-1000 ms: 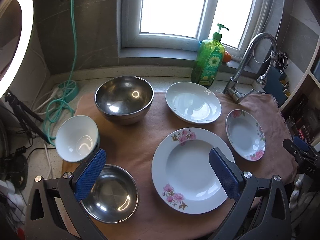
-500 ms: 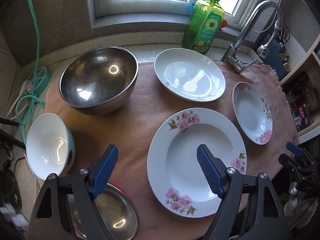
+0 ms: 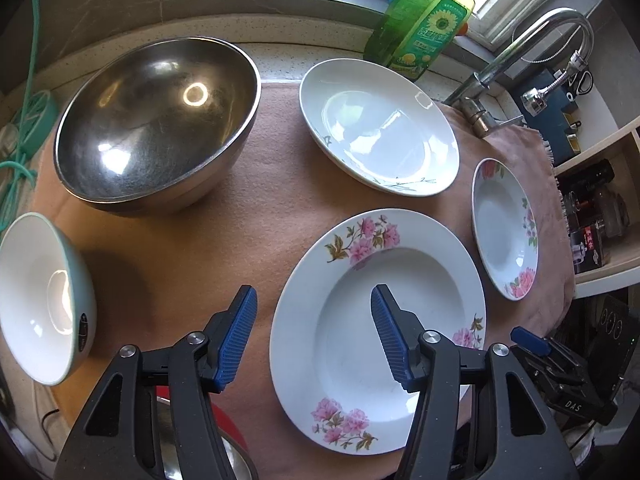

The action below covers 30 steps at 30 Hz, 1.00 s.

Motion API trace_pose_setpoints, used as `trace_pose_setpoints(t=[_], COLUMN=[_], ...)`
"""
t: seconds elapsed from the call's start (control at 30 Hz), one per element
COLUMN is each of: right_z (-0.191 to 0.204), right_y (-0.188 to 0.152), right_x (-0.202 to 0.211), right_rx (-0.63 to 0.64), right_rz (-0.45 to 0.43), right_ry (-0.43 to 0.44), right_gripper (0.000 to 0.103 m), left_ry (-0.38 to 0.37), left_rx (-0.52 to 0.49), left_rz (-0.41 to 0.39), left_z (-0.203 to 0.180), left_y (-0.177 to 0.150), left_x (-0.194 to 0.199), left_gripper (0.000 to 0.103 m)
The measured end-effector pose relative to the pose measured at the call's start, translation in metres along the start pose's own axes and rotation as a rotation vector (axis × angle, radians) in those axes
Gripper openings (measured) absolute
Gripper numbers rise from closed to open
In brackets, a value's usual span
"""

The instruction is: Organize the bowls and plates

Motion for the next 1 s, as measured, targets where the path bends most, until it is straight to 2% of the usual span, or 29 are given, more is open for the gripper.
trace_pose_setpoints(t=[0.07,0.2,0.3,0.37,0.5,0.57,0.63,0.7,0.87,0.93,1.0], right_z=[0.003,0.004,0.003,0.003,0.005,0.007,0.008,0.009,0.014,0.017,0.018], right_y=[-0.001,-0.002,-0.002,-0.001,-0.001,-0.001,-0.002,-0.003,-0.002,-0.002,-0.001], right_x=[-0.004,-0.011,-0.015,-0.016,-0.020,-0.023,-0.026,-0.027,-0.031,-0.031,-0.031], right_rx=[0.011,-0.014,-0.031,-0.032,-0.028,-0.026,-0.024,-0.016,0.011,0.032,0.042], right_rz=[0.010,0.038,0.049,0.054,0.077,0.085,0.094,0.105,0.108,0.113,0.112], right_ry=[0.004,0.036,0.048,0.045,0.052,0.054,0.060,0.066,0.076,0.081,0.072], right_gripper=[0.060,0.051,0.050,0.050,0.044,0.043,0.041,0.034,0.029,0.023,0.023], left_ry=[-0.001,0.000,-0.003,-0.006,-0.018,-0.018,-0.010,-0.009,-0.011,-0.006,0.000], left_rx=[-0.002,0.011,0.030,0.038,0.049,0.046,0.036,0.036,0.035,0.028,0.022], left_rz=[0.016,0.020,0.022,0.030,0.038,0.042,0.043,0.044,0.057,0.060,0.060], left_z=[-0.001,-0.002,0.002,0.005,0.008,0.008,0.007,0.007,0.010,0.009,0.008], left_y=[0.000,0.001,0.004,0.004,0.005,0.004,0.004,0.004,0.003,0.002,0.002], left_x=[-0.006,-0.014,-0.018,-0.020,-0.022,-0.024,-0.025,-0.025,-0.028,-0.029,-0.030], left_gripper=[0.048,0.046,0.046,0.041,0.040,0.035,0.034,0.034,0.030,0.030,0.030])
Point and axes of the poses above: each gripper's, at about its wrist camera, not at the fingertips, and x roughly against the way its jaws point, z to its left, y to its top, the point moved 3 cm from there along -x, roughly the way its jaws point, and after that the axes turned 5 degrees about -z, right-handed, at the moved point
